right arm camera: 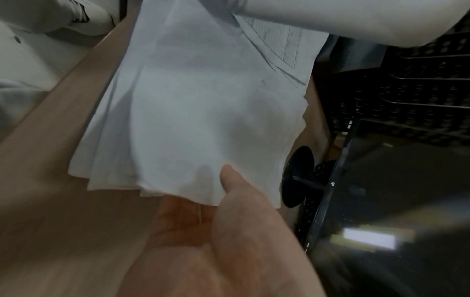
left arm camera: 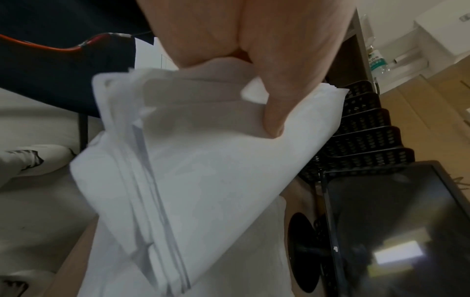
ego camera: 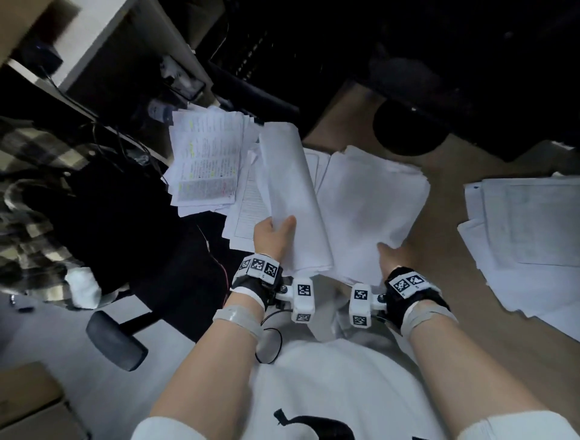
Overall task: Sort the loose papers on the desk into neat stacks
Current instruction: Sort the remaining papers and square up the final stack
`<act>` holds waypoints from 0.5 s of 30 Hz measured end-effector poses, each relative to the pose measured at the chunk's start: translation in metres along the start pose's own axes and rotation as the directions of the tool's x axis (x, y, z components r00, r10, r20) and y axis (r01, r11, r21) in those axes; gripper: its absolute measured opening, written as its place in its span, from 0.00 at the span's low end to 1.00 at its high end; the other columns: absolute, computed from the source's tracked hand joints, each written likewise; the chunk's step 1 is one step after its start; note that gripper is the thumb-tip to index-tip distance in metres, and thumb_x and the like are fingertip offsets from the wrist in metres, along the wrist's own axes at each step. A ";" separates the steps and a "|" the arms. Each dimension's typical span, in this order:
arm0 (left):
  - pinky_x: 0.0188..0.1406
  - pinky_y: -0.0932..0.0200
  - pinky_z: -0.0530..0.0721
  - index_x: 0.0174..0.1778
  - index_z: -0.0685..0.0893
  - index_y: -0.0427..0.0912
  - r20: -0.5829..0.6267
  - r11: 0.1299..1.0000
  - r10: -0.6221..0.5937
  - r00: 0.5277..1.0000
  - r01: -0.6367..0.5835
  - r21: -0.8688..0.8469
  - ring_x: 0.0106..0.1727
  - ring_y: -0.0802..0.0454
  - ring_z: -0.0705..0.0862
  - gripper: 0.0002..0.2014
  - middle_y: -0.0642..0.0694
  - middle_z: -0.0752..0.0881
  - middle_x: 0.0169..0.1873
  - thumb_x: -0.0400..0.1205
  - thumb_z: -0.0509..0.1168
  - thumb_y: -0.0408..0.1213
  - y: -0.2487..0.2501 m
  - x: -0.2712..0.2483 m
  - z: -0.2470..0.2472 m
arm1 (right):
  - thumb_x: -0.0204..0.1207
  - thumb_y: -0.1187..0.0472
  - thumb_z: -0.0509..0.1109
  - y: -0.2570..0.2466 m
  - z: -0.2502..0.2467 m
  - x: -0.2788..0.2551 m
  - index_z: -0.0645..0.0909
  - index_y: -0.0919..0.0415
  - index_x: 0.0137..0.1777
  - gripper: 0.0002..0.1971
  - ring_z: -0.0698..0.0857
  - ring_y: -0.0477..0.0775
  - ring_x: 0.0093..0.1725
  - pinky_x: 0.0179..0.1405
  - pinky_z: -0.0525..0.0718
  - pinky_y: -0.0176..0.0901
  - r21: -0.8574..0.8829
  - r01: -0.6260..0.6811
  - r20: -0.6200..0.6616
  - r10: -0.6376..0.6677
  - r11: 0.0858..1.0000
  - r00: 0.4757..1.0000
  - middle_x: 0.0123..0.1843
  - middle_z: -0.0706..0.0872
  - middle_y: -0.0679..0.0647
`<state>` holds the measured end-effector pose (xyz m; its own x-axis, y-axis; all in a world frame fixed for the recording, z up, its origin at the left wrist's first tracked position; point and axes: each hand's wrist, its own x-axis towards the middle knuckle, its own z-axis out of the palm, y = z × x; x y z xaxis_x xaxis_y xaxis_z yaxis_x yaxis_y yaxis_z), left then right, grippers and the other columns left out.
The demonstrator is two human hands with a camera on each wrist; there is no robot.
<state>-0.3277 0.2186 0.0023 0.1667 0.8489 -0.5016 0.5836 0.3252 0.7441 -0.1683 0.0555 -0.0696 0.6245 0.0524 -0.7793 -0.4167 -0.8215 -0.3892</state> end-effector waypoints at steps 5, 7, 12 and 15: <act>0.47 0.56 0.87 0.46 0.88 0.40 0.012 0.998 0.001 1.000 -0.002 0.065 0.44 0.48 0.89 0.11 0.44 0.90 0.42 0.75 0.78 0.42 0.011 -0.004 0.012 | 0.70 0.50 0.77 -0.020 -0.011 -0.009 0.74 0.58 0.74 0.33 0.82 0.59 0.66 0.65 0.80 0.51 0.107 0.288 -0.074 -0.281 0.952 0.957 0.71 0.80 0.57; 0.48 0.53 0.90 0.40 0.88 0.41 0.007 0.999 -0.003 1.000 0.002 0.044 0.43 0.49 0.91 0.17 0.46 0.92 0.41 0.67 0.82 0.50 0.017 -0.005 0.018 | 0.72 0.57 0.80 -0.036 -0.008 -0.024 0.77 0.54 0.72 0.28 0.83 0.53 0.64 0.64 0.81 0.47 0.325 0.406 0.131 -0.466 0.854 0.875 0.70 0.81 0.53; 0.37 0.54 0.87 0.34 0.86 0.40 0.019 0.993 0.064 0.998 -0.062 -0.103 0.34 0.49 0.87 0.24 0.47 0.89 0.32 0.64 0.78 0.61 0.031 0.000 0.025 | 0.71 0.64 0.80 -0.064 0.001 -0.056 0.75 0.40 0.71 0.31 0.86 0.46 0.59 0.60 0.87 0.48 0.351 0.586 0.224 -0.673 0.731 0.705 0.70 0.81 0.42; 0.31 0.52 0.66 0.25 0.70 0.44 0.058 0.977 0.134 0.989 -0.122 -0.174 0.29 0.50 0.68 0.26 0.43 0.70 0.25 0.78 0.69 0.58 0.038 0.004 0.019 | 0.75 0.62 0.75 -0.068 0.000 -0.063 0.79 0.38 0.68 0.25 0.89 0.47 0.54 0.58 0.89 0.52 0.376 0.598 0.084 -0.669 0.707 0.738 0.67 0.84 0.40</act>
<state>-0.2903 0.2266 0.0199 0.2892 0.8589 -0.4226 0.4119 0.2868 0.8649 -0.1796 0.1082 0.0057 0.6848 0.6359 -0.3559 -0.1697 -0.3358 -0.9265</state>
